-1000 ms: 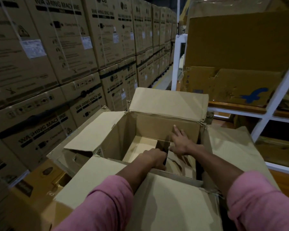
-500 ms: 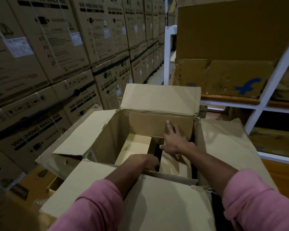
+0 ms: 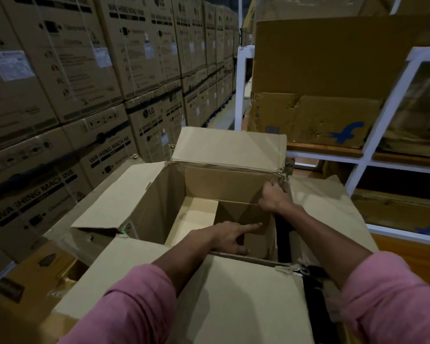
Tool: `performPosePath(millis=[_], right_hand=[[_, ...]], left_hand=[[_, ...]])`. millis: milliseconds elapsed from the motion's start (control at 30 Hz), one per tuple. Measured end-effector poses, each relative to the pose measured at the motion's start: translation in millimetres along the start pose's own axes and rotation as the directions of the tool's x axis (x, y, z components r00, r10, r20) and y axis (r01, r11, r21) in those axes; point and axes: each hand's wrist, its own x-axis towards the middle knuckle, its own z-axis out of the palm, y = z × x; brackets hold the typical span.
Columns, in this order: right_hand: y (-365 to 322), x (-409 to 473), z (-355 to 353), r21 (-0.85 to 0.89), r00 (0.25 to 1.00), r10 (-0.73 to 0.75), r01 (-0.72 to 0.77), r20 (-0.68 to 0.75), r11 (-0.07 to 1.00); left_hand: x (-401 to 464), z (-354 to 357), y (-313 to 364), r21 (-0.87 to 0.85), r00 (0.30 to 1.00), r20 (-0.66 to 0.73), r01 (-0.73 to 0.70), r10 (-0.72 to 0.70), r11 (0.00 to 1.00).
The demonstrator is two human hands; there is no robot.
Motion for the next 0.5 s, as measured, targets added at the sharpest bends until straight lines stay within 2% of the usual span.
performPosePath(millis=[333,400,500], right_hand=[[2.6,-4.8,-4.3,0.047,1.0,-0.003,0.003,-0.013,0.999],[3.9,-5.7,-4.9,0.026,1.0,0.002,-0.002,-0.001,1.0],[5.0,-8.9,-3.2,-0.027,1.0,-0.008,0.008,-0.006,1.0]], left_hand=[[-4.7,-0.6,4.1,0.046,0.967,0.153,0.199,-0.204,0.979],[-4.7,0.9,2.0,0.108,0.951,0.165,0.247,-0.263,0.963],[-10.2,-1.7,6.1,0.261,0.931,0.109,0.311,-0.348,0.914]])
